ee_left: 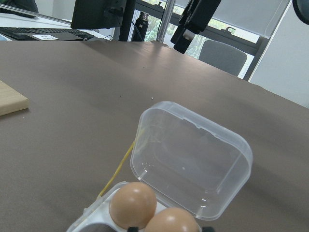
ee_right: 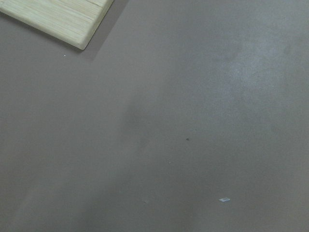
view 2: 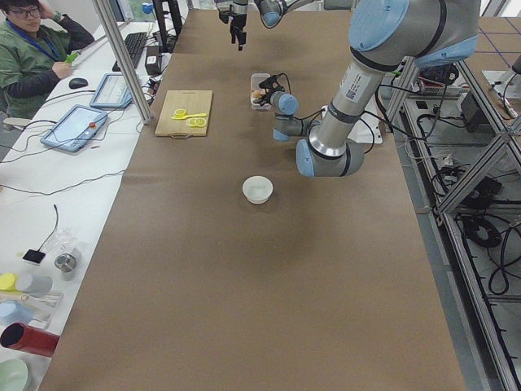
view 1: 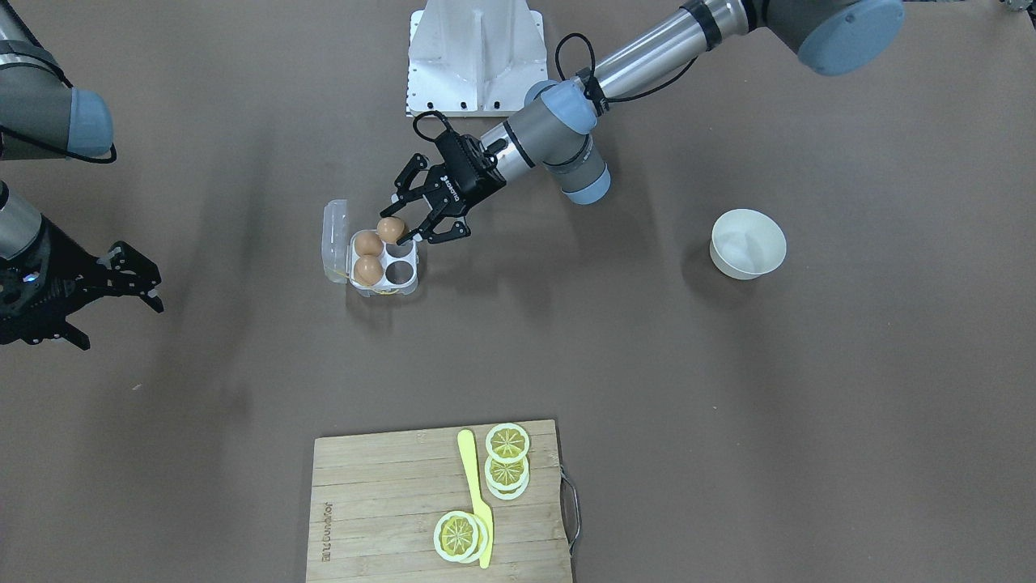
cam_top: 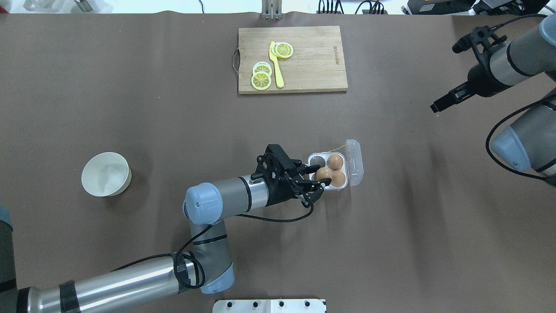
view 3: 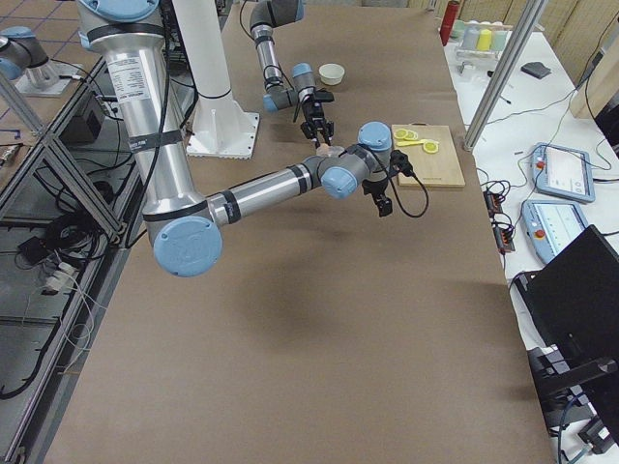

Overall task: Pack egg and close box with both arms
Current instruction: 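Lower the egg into the empty slot and open the left gripper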

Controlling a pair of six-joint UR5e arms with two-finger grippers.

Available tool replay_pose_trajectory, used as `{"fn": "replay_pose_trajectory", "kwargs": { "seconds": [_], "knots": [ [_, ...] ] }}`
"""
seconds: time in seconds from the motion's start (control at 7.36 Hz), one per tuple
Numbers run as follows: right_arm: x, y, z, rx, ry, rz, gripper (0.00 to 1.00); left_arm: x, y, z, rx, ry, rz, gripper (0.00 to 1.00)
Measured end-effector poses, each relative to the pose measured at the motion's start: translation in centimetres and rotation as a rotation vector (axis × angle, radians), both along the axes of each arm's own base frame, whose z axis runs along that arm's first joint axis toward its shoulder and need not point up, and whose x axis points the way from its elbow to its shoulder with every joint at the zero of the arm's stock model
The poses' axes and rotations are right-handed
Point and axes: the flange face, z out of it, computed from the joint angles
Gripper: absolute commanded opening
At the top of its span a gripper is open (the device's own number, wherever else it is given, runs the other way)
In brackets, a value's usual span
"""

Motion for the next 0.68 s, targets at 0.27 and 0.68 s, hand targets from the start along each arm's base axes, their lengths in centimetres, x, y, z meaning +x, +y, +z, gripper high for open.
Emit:
{"fn": "replay_pose_trajectory", "kwargs": {
  "seconds": [0.27, 0.68],
  "knots": [
    [0.0, 0.0, 0.0, 0.000, 0.000, 0.000, 1.00, 0.2, -0.2, -0.6, -0.010, -0.006, -0.015, 0.00],
    [0.0, 0.0, 0.0, -0.001, 0.001, 0.000, 1.00, 0.5, -0.5, -1.3, -0.024, -0.018, -0.036, 0.00]
  ]
}}
